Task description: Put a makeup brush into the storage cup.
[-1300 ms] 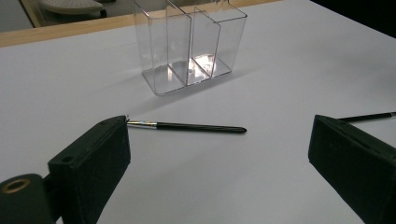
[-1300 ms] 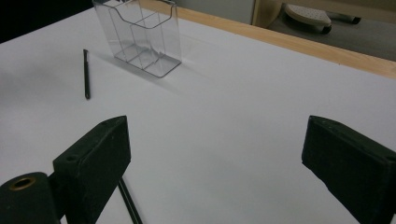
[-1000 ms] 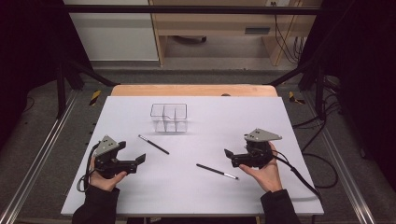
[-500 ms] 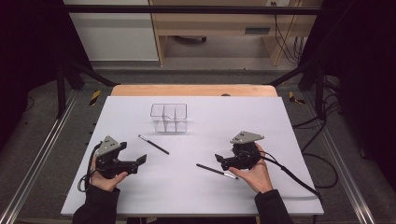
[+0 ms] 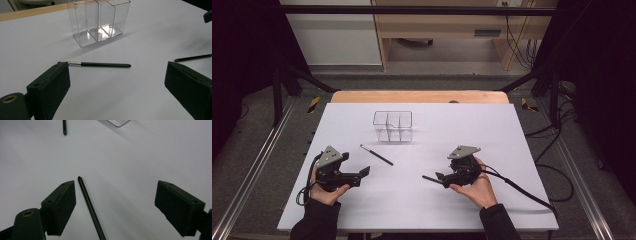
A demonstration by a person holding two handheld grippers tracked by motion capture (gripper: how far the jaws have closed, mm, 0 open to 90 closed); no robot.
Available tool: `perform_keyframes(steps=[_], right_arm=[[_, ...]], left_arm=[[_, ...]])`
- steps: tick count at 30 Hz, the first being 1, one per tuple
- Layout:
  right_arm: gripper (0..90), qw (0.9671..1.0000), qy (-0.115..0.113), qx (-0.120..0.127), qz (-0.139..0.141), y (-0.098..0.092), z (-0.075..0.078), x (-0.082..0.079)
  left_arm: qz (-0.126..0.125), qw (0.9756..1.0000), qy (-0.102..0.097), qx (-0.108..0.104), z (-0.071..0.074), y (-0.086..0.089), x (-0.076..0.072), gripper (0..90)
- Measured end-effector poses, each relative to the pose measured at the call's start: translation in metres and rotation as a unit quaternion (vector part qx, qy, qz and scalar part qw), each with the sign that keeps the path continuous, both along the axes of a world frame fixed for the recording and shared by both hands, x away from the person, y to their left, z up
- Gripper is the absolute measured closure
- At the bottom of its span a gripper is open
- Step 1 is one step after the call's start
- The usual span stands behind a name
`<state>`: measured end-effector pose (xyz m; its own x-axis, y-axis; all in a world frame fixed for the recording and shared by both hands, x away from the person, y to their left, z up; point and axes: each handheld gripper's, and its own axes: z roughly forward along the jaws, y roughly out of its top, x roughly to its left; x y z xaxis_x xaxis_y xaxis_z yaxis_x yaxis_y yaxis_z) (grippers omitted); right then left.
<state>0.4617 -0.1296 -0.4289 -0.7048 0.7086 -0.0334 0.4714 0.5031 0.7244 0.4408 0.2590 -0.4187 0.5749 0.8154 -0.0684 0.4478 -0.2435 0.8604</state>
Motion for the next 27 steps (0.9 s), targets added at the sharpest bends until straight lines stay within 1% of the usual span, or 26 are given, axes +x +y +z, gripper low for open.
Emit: perform_keyframes(steps=[4,8,10,13,19,20,22,27], right_arm=[[20.0,0.9999,0.006,-0.005,0.006,0.003,-0.003,0.001],[24.1,0.9995,0.013,-0.021,0.02,0.008,-0.005,0.001],[25.8,0.9993,0.019,-0.023,0.024,0.01,-0.007,0.001],[28.5,0.9987,0.028,-0.033,0.026,0.011,-0.009,0.002],[35.2,0.9971,0.05,-0.043,0.037,0.014,-0.015,0.001],[36.1,0.9967,0.051,-0.048,0.041,0.015,-0.016,0.001],[38.3,0.996,0.056,-0.056,0.041,0.016,-0.019,0.001],[44.0,0.9943,0.069,-0.064,0.048,0.018,-0.023,0.001]], left_arm=[[0.0,1.0,0.001,-0.001,0.0,0.0,0.0,5.5],[-0.001,1.0,0.001,0.001,0.0,0.0,0.0,5.6],[-0.002,1.0,0.001,0.0,0.0,-0.001,0.0,5.7],[-0.002,1.0,0.001,0.0,0.0,-0.001,0.0,5.8],[-0.003,1.0,0.002,0.001,0.0,-0.001,0.0,5.8],[-0.003,1.0,0.002,0.001,0.0,-0.001,0.0,5.8],[-0.004,1.0,0.002,0.002,0.0,-0.001,0.0,5.9],[-0.004,1.0,0.002,0.002,0.0,-0.001,0.0,6.0]])
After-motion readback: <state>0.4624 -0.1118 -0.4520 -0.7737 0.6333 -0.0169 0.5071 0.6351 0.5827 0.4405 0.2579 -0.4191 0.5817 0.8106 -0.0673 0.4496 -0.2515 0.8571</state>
